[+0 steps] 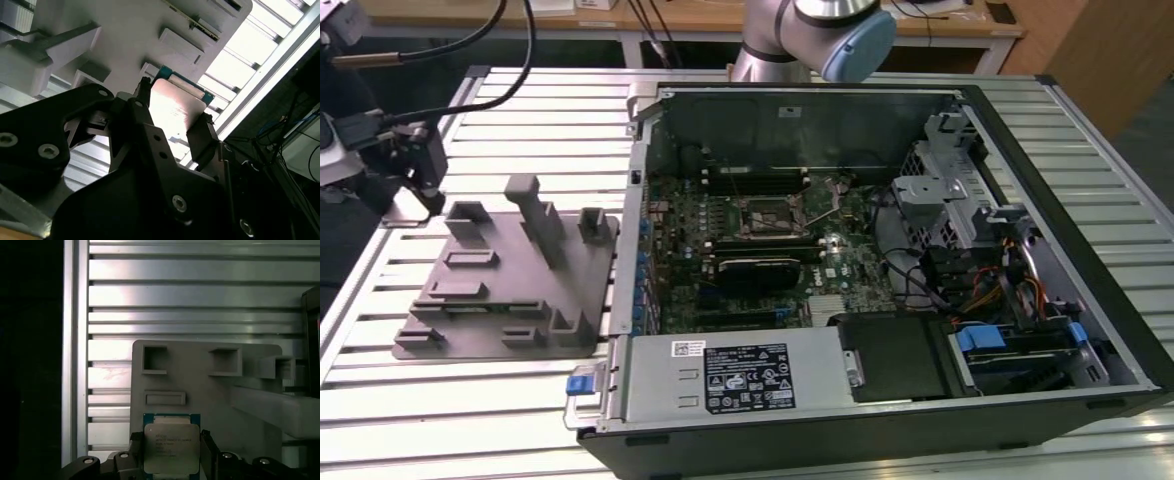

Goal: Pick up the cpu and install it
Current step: 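Pick up the cpu and move it towards the insertion slot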

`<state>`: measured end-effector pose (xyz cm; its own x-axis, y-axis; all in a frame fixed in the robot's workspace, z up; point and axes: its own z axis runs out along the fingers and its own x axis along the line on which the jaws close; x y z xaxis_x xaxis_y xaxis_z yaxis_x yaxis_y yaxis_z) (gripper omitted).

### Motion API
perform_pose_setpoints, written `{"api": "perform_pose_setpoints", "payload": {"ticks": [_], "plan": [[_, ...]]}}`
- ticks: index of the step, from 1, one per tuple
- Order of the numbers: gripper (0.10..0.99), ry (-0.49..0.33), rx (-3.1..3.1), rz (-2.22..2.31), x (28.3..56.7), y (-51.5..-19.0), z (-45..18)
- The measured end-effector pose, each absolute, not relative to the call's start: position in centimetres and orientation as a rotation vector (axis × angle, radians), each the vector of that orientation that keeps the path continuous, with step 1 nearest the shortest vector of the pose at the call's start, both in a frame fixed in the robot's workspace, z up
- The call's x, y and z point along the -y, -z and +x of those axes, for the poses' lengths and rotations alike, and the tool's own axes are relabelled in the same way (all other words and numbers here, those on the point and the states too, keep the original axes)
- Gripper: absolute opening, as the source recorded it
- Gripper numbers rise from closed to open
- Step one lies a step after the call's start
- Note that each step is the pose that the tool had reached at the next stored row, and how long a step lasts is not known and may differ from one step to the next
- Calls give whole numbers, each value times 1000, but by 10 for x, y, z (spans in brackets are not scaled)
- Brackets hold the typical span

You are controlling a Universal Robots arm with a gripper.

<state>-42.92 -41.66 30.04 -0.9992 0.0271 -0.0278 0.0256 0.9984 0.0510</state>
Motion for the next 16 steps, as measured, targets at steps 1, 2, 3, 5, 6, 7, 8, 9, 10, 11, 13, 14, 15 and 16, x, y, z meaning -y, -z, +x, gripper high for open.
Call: {"api": "perform_pose_setpoints", "payload": {"ticks": [1,2,3,5,6,7,8,9,10,11,13,14,15,16], "plan": [[541,-79,-3112,41,417,-303,-429],[541,-79,-3111,41,417,-306,-429],[541,-79,-3111,41,417,-309,-429],[541,-79,-3111,41,417,-314,-429],[541,-79,-3110,41,416,-316,-429],[541,-79,-3110,41,417,-319,-429],[541,-79,-3110,41,416,-321,-429],[541,-79,-3110,41,416,-324,-429],[541,-79,-3110,41,416,-327,-429],[541,-79,-3109,41,416,-329,-429],[541,-79,-3109,41,416,-334,-429],[541,-79,-3109,41,416,-337,-429],[541,-79,-3109,41,416,-340,-429],[541,-79,-3108,41,416,-343,-429]]}}
